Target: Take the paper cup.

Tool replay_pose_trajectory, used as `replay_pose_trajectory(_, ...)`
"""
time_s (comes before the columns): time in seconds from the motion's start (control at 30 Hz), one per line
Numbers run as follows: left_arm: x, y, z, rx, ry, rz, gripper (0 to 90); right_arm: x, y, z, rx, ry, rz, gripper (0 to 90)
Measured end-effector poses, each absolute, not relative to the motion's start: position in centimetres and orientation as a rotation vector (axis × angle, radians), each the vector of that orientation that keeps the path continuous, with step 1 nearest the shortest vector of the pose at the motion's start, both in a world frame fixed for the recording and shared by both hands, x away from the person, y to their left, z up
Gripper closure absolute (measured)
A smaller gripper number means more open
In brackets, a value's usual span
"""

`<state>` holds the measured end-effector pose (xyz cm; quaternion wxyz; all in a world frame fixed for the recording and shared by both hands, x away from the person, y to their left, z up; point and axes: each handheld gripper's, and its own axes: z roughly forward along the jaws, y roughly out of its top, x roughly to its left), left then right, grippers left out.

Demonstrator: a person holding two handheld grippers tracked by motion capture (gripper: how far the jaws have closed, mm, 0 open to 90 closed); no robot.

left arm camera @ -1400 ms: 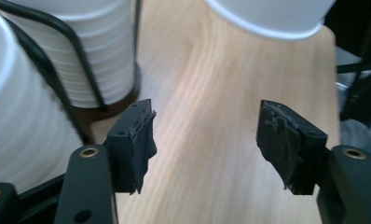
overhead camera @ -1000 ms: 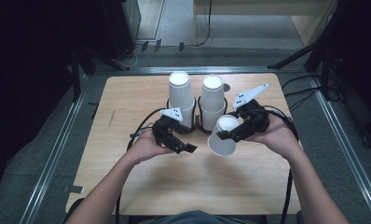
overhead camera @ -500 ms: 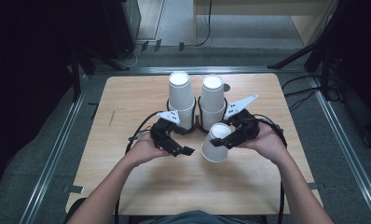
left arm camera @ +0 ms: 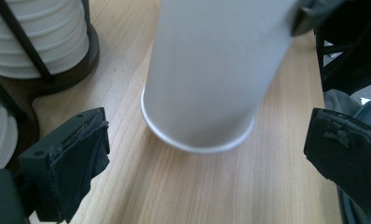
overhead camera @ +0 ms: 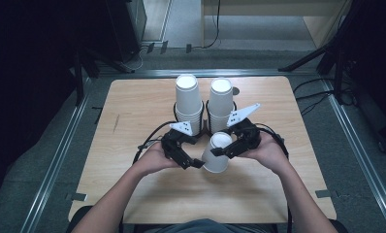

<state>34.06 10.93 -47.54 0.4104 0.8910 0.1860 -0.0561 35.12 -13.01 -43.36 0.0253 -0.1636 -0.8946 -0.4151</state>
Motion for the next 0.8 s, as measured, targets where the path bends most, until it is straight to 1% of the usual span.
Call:
replay_pose_trajectory(0.4,33.5,9.5,-48.1,2.224,0.417,-0.164,0.1,34.6,-11.9,-42.0,-0.468,-2.711,-1.34,26.1)
replay_pose_trajectory(0.6,33.2,9.1,-48.0,2.187,0.39,-0.168,0.2,34.4,-11.6,-41.3,-0.448,-2.651,-1.407,26.1)
replay_pose_trajectory(0.63,33.2,9.1,-47.9,2.182,0.38,-0.159,1.3,34.3,-11.7,-41.2,-0.447,-2.632,-1.423,26.1)
replay_pose_trajectory(0.67,32.9,9.2,-47.6,2.171,0.354,-0.141,9.4,34.4,-11.8,-41.1,-0.45,-2.602,-1.437,26.1)
replay_pose_trajectory(0.8,32.9,9.5,-47.4,2.175,0.344,-0.126,14.2,34.5,-12.1,-41.2,-0.452,-2.578,-1.46,26.3)
